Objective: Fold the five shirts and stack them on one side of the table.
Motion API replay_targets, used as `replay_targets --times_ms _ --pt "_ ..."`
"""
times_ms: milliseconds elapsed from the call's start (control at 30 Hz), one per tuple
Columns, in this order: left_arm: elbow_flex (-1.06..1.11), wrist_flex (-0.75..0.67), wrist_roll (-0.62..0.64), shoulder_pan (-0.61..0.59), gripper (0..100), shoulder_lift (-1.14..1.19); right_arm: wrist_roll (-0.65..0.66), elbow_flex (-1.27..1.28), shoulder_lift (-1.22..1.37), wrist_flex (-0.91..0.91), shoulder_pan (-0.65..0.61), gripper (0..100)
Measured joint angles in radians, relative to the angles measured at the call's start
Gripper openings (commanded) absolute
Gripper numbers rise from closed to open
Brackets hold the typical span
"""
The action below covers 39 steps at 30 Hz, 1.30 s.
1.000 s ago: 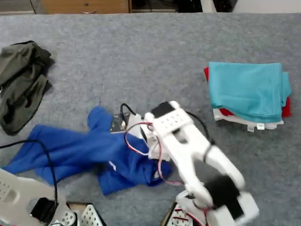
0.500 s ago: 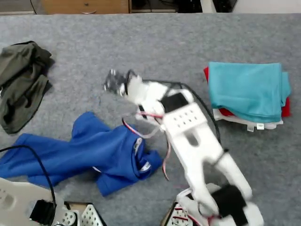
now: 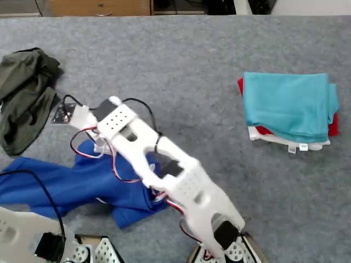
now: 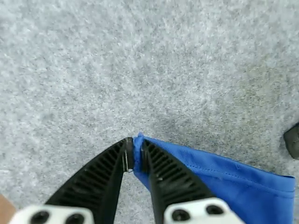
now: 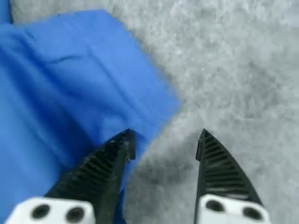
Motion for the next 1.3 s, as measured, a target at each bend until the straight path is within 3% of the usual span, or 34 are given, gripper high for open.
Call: replay_targets --times_ms 100,200,400,667,867,1000,1200,1300 --pt "0.000 0.000 0.000 0.000 2 0.000 0.002 -0.273 0.164 0.121 -0.002 19.5" --pt "0.000 0.000 0.000 0.000 2 0.000 0.000 -0.529 0.304 0.224 -0.002 1.6" --pt "0.000 0.000 0.000 0.000 2 0.000 0.000 -0.864 0.454 0.328 0.009 0.3" --pt "0.002 -0.005 0.002 0.003 2 0.000 0.005 -0.881 0.316 0.330 0.201 0.2" --pt "-0.023 0.068 -0.051 0.026 2 -0.003 0.097 -0.799 0.153 0.331 0.387 0.2" --pt "-0.025 0.095 -0.075 0.080 2 -0.003 0.112 -0.744 0.144 0.331 0.354 0.2" --pt "-0.026 0.101 -0.075 0.129 2 -0.006 0.112 -0.740 0.189 0.267 0.189 0.6" --pt "-0.028 0.101 -0.075 0.127 2 -0.009 0.098 -0.730 0.203 0.189 0.143 7.1"
